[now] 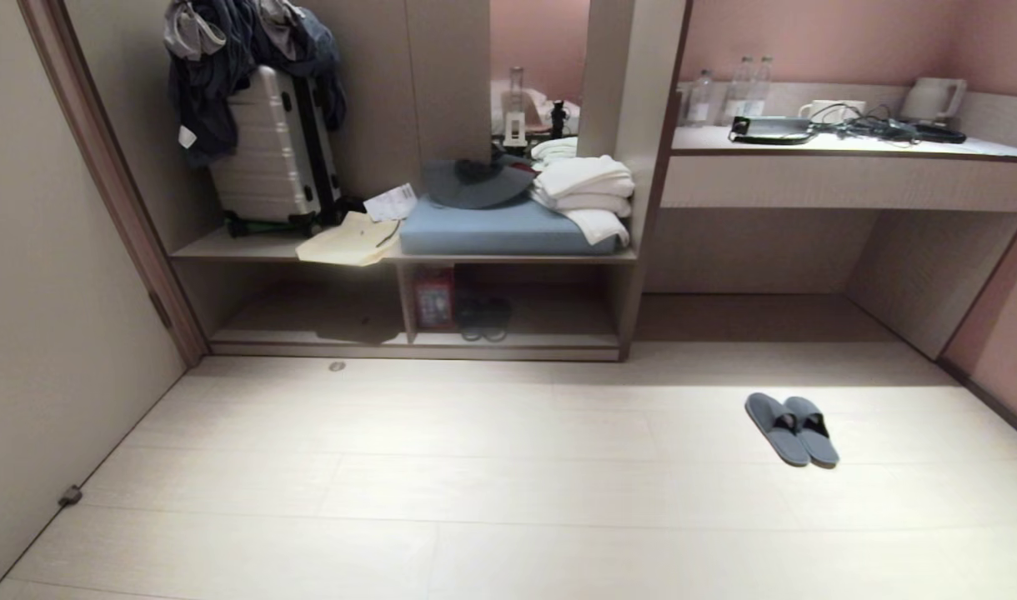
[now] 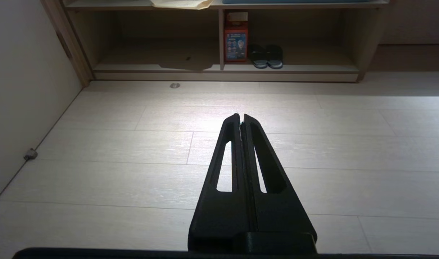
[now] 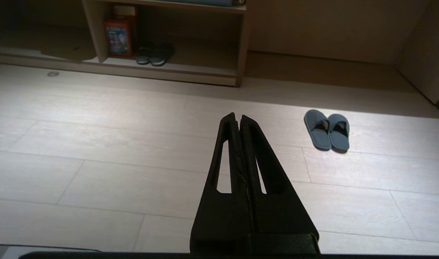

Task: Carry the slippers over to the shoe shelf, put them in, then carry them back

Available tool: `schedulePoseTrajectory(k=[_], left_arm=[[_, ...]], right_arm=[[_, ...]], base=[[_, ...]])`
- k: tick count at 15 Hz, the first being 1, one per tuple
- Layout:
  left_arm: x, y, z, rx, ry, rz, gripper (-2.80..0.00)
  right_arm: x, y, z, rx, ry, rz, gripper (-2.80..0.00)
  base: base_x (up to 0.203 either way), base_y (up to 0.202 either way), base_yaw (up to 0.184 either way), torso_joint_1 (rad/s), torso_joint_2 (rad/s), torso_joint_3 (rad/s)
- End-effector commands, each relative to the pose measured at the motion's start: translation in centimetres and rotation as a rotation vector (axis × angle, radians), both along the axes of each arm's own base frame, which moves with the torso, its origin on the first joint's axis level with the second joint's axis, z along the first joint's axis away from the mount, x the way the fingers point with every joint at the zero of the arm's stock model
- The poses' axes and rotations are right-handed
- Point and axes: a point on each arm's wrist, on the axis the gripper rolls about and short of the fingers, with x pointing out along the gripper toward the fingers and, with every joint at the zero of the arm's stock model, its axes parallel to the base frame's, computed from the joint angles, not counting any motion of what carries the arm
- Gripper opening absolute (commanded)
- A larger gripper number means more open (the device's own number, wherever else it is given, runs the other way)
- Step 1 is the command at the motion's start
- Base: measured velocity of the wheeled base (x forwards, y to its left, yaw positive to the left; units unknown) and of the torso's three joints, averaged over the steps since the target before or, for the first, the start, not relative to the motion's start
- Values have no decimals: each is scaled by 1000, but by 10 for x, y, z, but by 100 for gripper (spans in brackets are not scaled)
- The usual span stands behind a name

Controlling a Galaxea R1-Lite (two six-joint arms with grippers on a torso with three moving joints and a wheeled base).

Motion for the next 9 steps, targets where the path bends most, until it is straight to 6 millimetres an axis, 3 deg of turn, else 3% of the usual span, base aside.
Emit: schedulePoseTrajectory(k=[1,9], left_arm=[[0,0,0,0,2,0,-280],[0,0,0,0,2,0,-280]], right_arm=[[0,0,0,-1,1,1,-280],[0,0,0,-1,1,1,-280]], base=[[0,-196,3,5,-2,4],[0,-184,1,3,2,3]])
